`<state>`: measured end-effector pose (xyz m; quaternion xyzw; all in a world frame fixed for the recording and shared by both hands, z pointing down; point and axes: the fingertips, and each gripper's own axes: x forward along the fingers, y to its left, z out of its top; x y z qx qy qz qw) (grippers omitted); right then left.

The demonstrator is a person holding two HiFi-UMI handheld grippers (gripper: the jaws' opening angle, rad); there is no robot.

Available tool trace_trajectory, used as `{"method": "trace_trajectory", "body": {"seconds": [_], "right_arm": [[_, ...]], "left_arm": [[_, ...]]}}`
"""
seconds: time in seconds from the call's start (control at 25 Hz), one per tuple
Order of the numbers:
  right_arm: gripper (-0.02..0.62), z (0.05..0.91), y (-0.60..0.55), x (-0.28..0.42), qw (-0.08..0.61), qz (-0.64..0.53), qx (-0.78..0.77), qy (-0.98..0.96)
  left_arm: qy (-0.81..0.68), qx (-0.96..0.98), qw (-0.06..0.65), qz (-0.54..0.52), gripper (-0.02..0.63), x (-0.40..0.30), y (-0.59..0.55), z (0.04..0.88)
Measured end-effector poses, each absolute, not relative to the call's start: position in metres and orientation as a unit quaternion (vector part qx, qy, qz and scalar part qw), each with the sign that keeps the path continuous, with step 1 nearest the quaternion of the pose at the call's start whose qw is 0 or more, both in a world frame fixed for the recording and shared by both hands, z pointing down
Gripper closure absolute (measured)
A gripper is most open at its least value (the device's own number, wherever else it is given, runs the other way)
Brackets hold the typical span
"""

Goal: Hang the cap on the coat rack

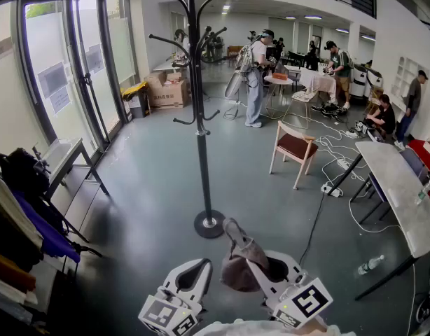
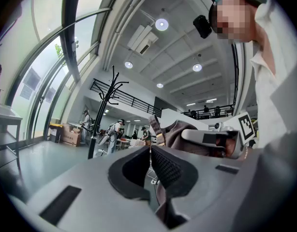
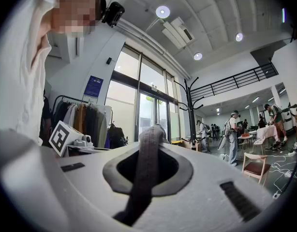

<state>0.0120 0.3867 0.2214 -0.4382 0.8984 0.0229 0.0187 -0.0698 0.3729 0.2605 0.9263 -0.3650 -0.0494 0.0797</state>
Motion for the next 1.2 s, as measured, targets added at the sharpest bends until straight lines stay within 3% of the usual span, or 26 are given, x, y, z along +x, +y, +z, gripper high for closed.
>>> {"method": "trace_trajectory", "body": {"seconds": [1.2], "right_arm": [[0.581,0.302,0.306,0.049,-0.027,-0.09,-0.408,0.908]], "left_arm": [[-0.402,0.91,0.102,-0.005,0.584,-0.001,0.311,0.301]]}}
